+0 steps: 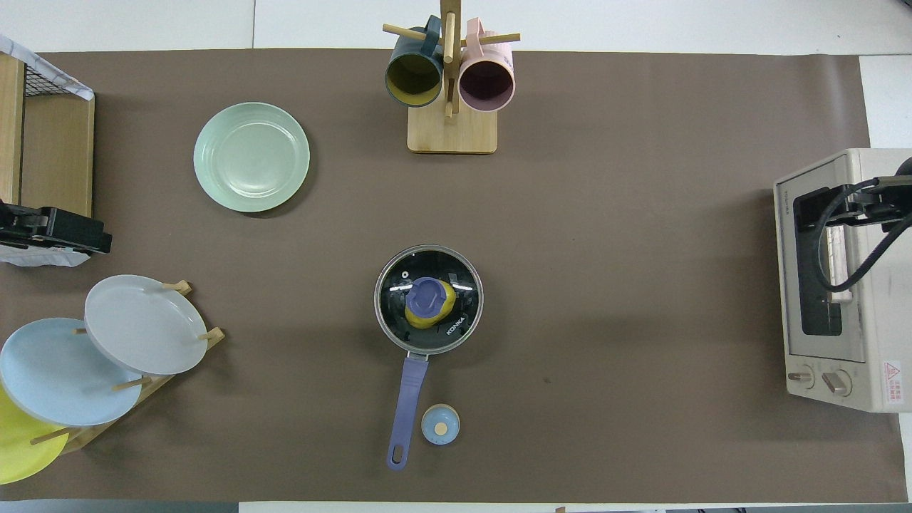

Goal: Transfer potato from pot to plate

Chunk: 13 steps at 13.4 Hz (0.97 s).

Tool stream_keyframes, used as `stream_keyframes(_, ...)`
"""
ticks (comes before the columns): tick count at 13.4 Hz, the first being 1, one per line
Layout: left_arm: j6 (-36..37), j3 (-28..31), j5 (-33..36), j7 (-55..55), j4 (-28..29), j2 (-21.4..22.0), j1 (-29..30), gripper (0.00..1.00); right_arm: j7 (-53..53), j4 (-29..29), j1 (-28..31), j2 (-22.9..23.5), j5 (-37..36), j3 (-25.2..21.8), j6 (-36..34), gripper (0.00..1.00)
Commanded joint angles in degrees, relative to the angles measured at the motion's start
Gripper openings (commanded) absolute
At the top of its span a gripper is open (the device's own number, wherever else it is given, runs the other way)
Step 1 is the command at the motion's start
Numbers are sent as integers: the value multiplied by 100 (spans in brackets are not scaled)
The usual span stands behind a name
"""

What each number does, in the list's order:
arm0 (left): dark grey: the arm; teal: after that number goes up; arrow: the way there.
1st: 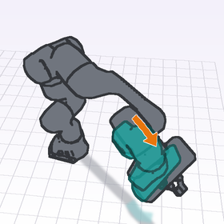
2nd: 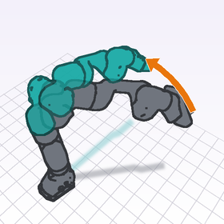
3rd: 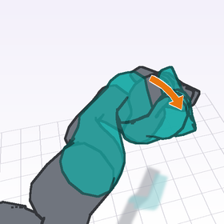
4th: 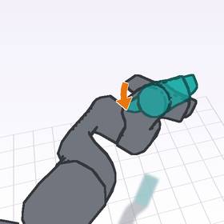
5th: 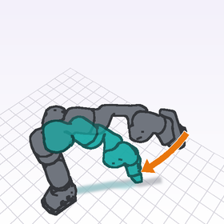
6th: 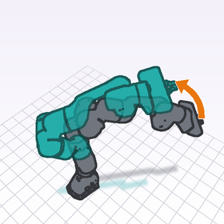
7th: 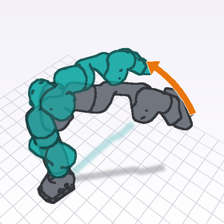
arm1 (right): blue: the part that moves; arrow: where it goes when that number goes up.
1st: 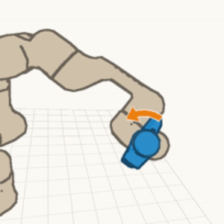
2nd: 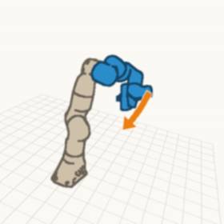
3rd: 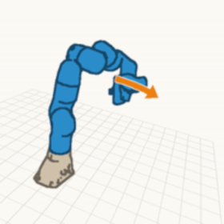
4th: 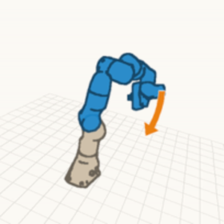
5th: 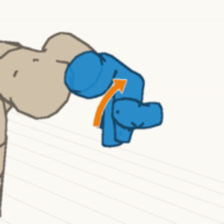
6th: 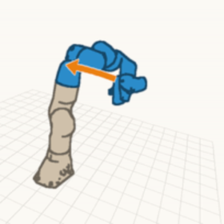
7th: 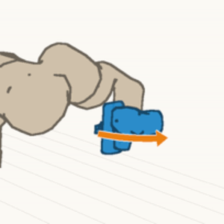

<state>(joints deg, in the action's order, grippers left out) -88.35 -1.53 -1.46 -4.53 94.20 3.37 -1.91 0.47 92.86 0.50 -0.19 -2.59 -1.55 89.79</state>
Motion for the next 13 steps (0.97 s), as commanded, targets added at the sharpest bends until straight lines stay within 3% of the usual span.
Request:
stream_keyframes(1,28,-49,102,-13,107,129,68,100,164,-101,143,45,48,85,-84,100)
stream_keyframes(8,28,-57,102,-13,107,129,68,100,189,-48,240,27,162,102,-154,100)
stream_keyframes(10,28,-49,102,-13,107,129,68,100,541,-83,231,62,624,312,-41,100)
stream_keyframes(13,28,-49,102,-13,107,129,68,100,-229,-136,-320,106,724,568,214,100)
